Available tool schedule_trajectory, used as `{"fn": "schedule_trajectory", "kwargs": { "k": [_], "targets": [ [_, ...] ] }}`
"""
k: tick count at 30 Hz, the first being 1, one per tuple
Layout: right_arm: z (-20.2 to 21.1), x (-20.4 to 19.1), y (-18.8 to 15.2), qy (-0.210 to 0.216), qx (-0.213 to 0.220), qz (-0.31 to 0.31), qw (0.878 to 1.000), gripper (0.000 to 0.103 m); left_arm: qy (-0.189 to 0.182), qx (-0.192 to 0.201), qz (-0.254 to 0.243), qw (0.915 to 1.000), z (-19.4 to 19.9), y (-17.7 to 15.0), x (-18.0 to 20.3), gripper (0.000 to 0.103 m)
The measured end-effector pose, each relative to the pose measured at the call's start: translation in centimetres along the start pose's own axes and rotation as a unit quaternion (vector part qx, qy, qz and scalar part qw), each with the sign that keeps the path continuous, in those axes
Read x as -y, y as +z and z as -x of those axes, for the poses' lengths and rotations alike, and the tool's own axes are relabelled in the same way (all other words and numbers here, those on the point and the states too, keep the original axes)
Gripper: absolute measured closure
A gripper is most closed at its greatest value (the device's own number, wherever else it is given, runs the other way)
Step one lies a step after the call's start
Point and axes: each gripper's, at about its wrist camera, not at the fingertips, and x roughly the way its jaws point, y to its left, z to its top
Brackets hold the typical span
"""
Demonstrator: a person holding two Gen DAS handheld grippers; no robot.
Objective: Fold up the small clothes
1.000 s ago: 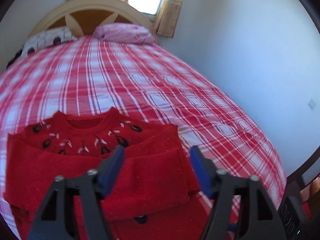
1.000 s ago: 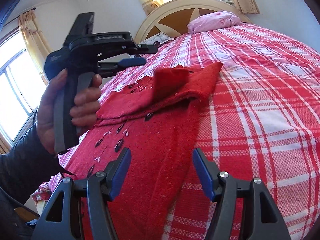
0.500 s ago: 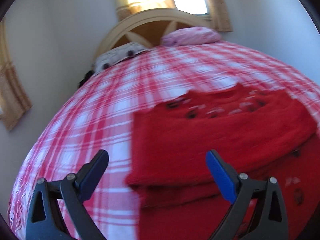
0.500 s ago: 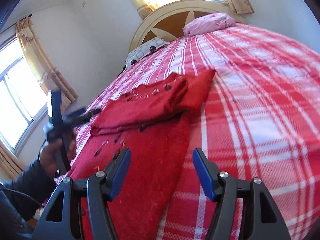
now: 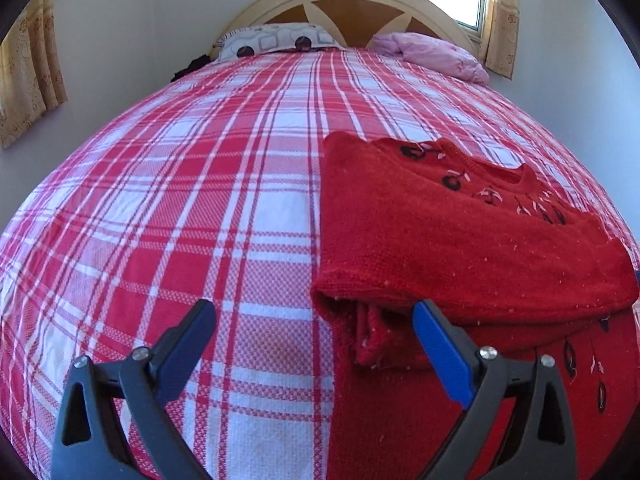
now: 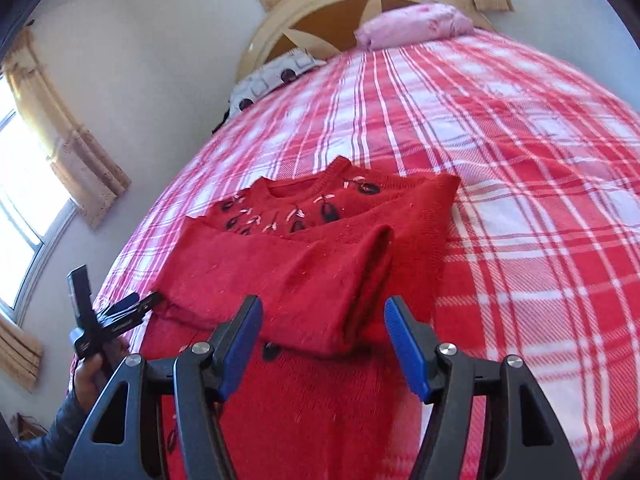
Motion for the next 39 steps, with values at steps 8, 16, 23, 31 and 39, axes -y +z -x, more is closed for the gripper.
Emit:
{"fn": "schedule_trajectory", "kwargs": {
  "k": [8,16,23,31,39],
  "targets": [
    [-0.9,-0.9,1.1,-0.002,0.012,0.012,1.000,0.094,-0.029,-0.014,0.041,0.9986,-0.3,-0.2,-1.7,0.001],
    [-0.9,1.3,1.1,-0.052,0.007,-0.001,0.999,0.095,-0.040,-0.023,0.058,0.9973,-0.7,-0.3,-2.2,0.001],
    [-1.4,2.5,0.0,-0.029,0.003,-0.003,1.000,0.094,-0.039,-0.025,0.057,0.9973,-0.9,-0.3,-2.3,0.001],
    [1.0,1.8,-1.1,-0.030,0.015,0.008,0.999,0.023,-0.040,-0.025,0.057,0.9973,-1.0,-0.3,-2.3,0.000],
    [3.6,1.3,-5.7,-0.026,0.001,-0.008,1.000,0.023,-0.046,-0.032,0.070,0.9960,0.2,-1.3,-3.1,0.000]
  ]
}}
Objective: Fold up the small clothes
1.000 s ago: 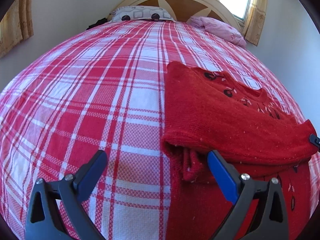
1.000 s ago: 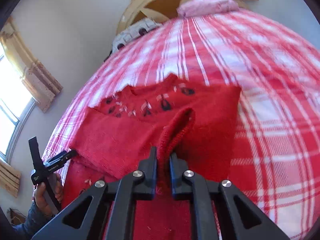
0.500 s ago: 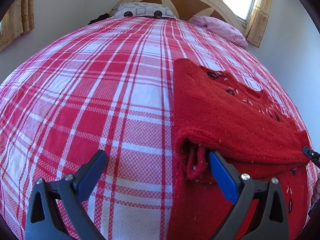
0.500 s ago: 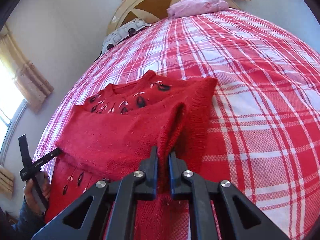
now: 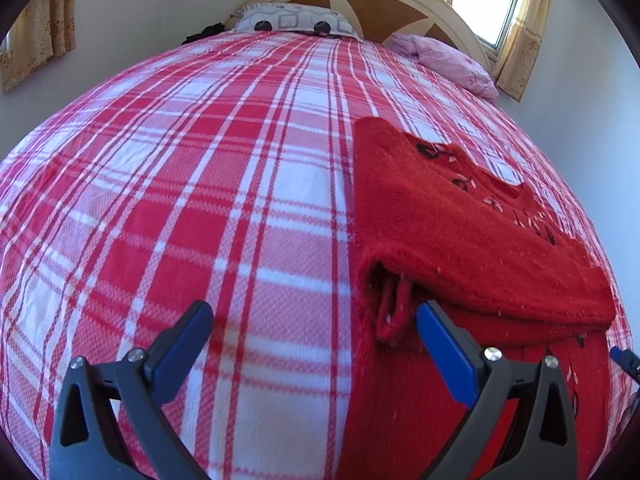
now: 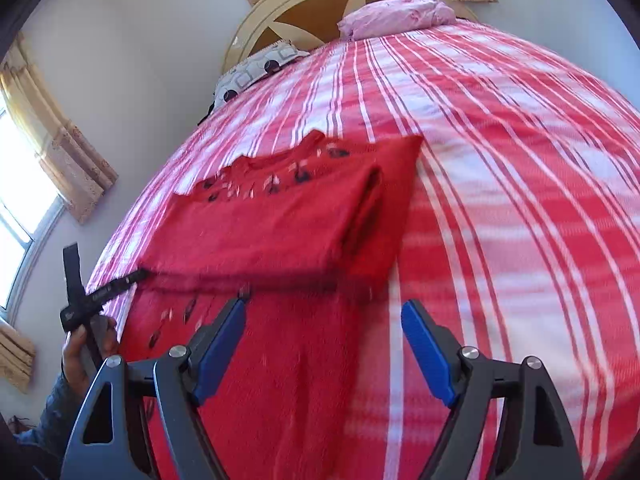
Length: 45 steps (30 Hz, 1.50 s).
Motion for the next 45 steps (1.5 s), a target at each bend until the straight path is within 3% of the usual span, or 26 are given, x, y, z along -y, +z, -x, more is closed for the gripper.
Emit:
{"fn": "schedule_trajectory", "kwargs": {
  "k": [6,10,16,30,45],
  "targets": [
    [2.2,-0.7,-4.1,-0.018,-0.012,0.034,0.999,0.023,0.011,0.012,-0.044,0.9989,4.1,-3.6,-0.4,0.000],
    [3.2,-1.3,-6.1,-0.026,-0.011,0.044,0.999,0.023,0.031,0.012,-0.101,0.9943,6.6,-7.1,0.0,0.000],
    [3.8,-2.1,-8.4,-0.059,0.005,0.052,0.997,0.023,0.038,0.018,-0.141,0.9891,9.4,-10.8,0.3,0.000],
    [7.7,-2.8,-13.8,-0.021,-0.018,0.028,0.999,0.023,0.018,0.003,-0.175,0.9844,13.0,-16.7,1.1,0.000],
    [9.8,-3.7,-18.6,-0.018,-0.021,0.029,0.999,0.023,0.015,-0.005,-0.177,0.9841,13.8,-18.7,1.9,0.000]
  ]
}}
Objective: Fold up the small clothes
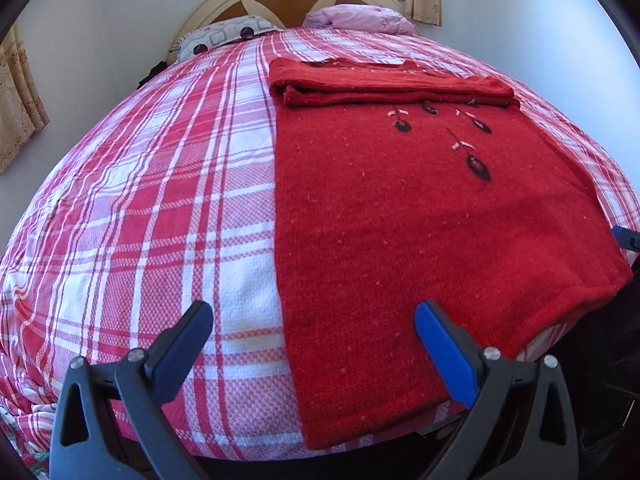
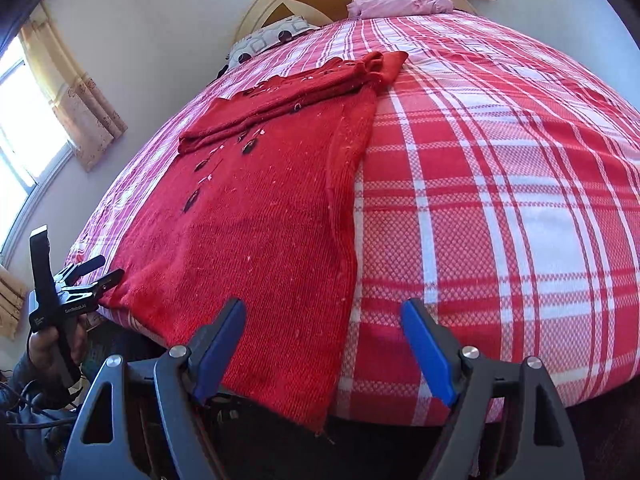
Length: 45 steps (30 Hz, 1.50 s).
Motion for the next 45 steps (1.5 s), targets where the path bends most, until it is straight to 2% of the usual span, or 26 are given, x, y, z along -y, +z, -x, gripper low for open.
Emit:
{"fn": "schedule_trajectory", "kwargs": {
  "k": [12,17,20,22,27,30,32,36,40,43,45],
  "targets": [
    [0.2,0.0,-0.5,0.001,0.006,-0.005,1.000,0.023,-0.008,-0.006,0.008,0.9999,0.2,-0.3,-0.1,0.000],
    [0.7,0.3,-0.3,0.012,0.018,-0.017,1.000,0.023,0.005,0.018,-0.008,0.9998,1.2,0.2,-0.3,0.004],
    [1.7,0.0,0.2,0.016,0.043,-0.008,0.999,0.023,0.007,0.033,0.009,0.9994,1.8,0.8,-1.5,0.004],
    [1.8,-0.2,0.7,0.014,0.044,0.001,0.999,0.023,0.008,0.031,0.014,0.9994,1.4,1.4,-1.9,0.004],
    [0.8,0.5,5.6,0.021,0.056,0.003,0.998,0.023,0.036,0.058,0.003,0.9977,0.6,4.6,-2.5,0.004],
    [-0.3,1.2,10.1,0.029,0.069,-0.006,0.997,0.024,0.035,0.058,0.027,0.9973,-0.4,6.5,-3.1,0.004],
    [-1.6,1.6,12.7,0.037,0.068,-0.018,0.997,0.036,0.032,0.056,0.035,0.9973,-1.2,7.2,-3.0,0.004],
    [-3.9,1.9,17.1,0.026,0.076,-0.018,0.997,0.041,0.029,0.048,0.038,0.9977,-2.5,7.8,-2.2,0.004],
    [-7.2,3.0,21.2,0.009,0.075,-0.043,0.996,0.042,0.023,0.043,0.034,0.9982,-3.4,8.1,-1.3,0.004],
    [-9.9,4.0,23.2,0.010,0.062,-0.066,0.996,0.042,0.020,0.040,0.039,0.9982,-3.7,8.3,-1.3,0.003],
    [-11.2,4.3,23.9,0.009,0.051,-0.071,0.996,0.047,0.017,0.036,0.044,0.9982,-3.9,8.3,-1.4,0.003]
  ]
}}
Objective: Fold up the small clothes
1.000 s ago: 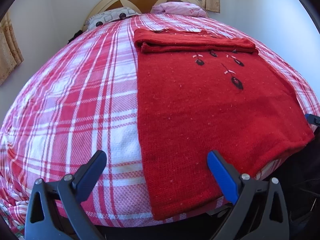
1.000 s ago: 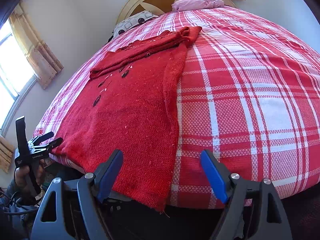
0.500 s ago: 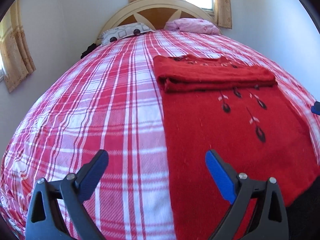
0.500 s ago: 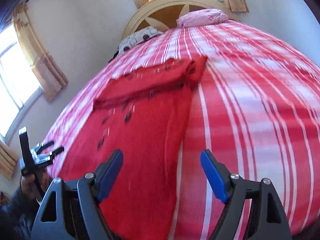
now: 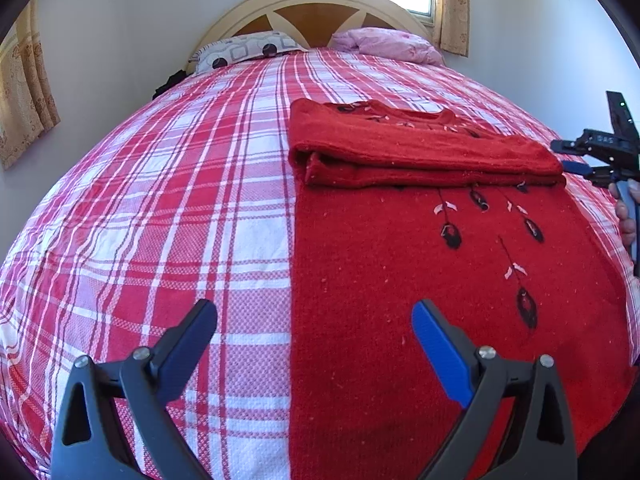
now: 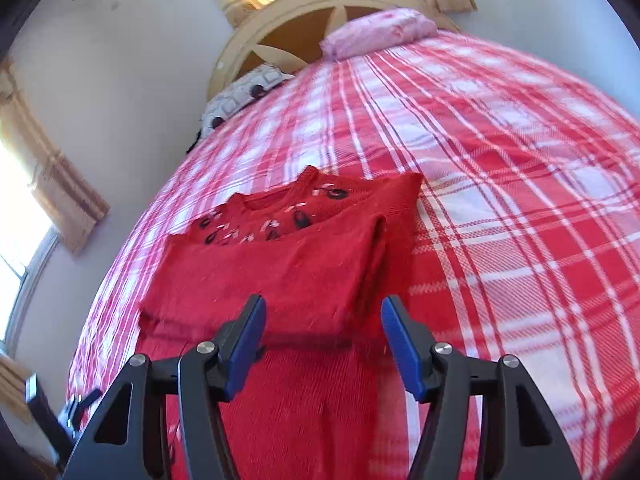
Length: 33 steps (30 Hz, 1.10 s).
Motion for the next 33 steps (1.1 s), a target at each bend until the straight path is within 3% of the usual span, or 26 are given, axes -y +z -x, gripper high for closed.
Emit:
{"fn": "schedule_trajectory", "kwargs": {
  "k": [2,4,10,13,16,18,19,21,22,23,26,30,33],
  "targets": [
    [-1.4,0.0,0.2,-0.019,-0.016,0.004,1.000,0.076,0.000,-0.005,0.005,1.0000,-0.3,-0.2,-0.3,0.003],
    [-1.5,-0.1,0.0,-0.017,-0.010,0.010,1.000,0.093,0.000,-0.010,0.010,0.9999,-0.7,-0.3,-0.5,0.003],
    [0.7,0.4,0.2,-0.029,0.027,0.021,0.999,0.096,-0.002,-0.018,0.020,0.9996,-1.0,-0.7,-1.0,0.003],
    [-0.1,1.3,0.2,-0.054,0.008,0.017,0.998,0.096,0.002,-0.019,0.014,0.9997,-1.2,-0.7,-0.7,0.003],
    [-1.2,1.3,-0.4,-0.020,-0.026,0.026,0.999,0.095,0.003,-0.019,0.008,0.9998,-1.1,-0.9,-0.5,0.003],
    [-0.9,0.5,-0.8,-0.040,-0.023,0.051,0.998,0.095,0.003,-0.020,0.006,0.9998,-1.1,-1.0,-0.5,0.003],
    [-0.7,0.2,-0.8,-0.042,-0.021,0.055,0.997,0.092,0.003,-0.019,0.007,0.9998,-1.0,-1.0,-0.6,0.003],
    [0.0,0.0,-0.9,-0.041,-0.017,0.055,0.998,0.067,0.004,-0.019,0.008,0.9998,-0.9,-1.1,-0.8,0.003],
    [0.6,-0.2,-1.0,-0.035,-0.012,0.057,0.998,0.039,0.004,-0.019,0.009,0.9998,-0.9,-1.1,-0.8,0.003],
    [1.3,-0.5,-1.3,-0.026,-0.004,0.059,0.998,0.033,0.005,-0.022,0.009,0.9997,-1.0,-1.3,-0.9,0.003],
    [2.1,-1.3,-2.6,0.001,-0.014,0.070,0.997,0.033,0.003,-0.025,0.010,0.9996,-0.8,-2.0,-1.2,0.003],
    [1.3,-1.4,-5.3,-0.015,-0.065,0.080,0.995,0.033,0.001,-0.023,0.001,0.9997,0.1,-2.9,-1.4,0.003],
    [2.5,-1.3,-7.3,-0.007,-0.063,0.077,0.995,0.033,-0.004,-0.026,-0.006,0.9996,1.1,-3.9,-1.5,0.003]
  ]
}}
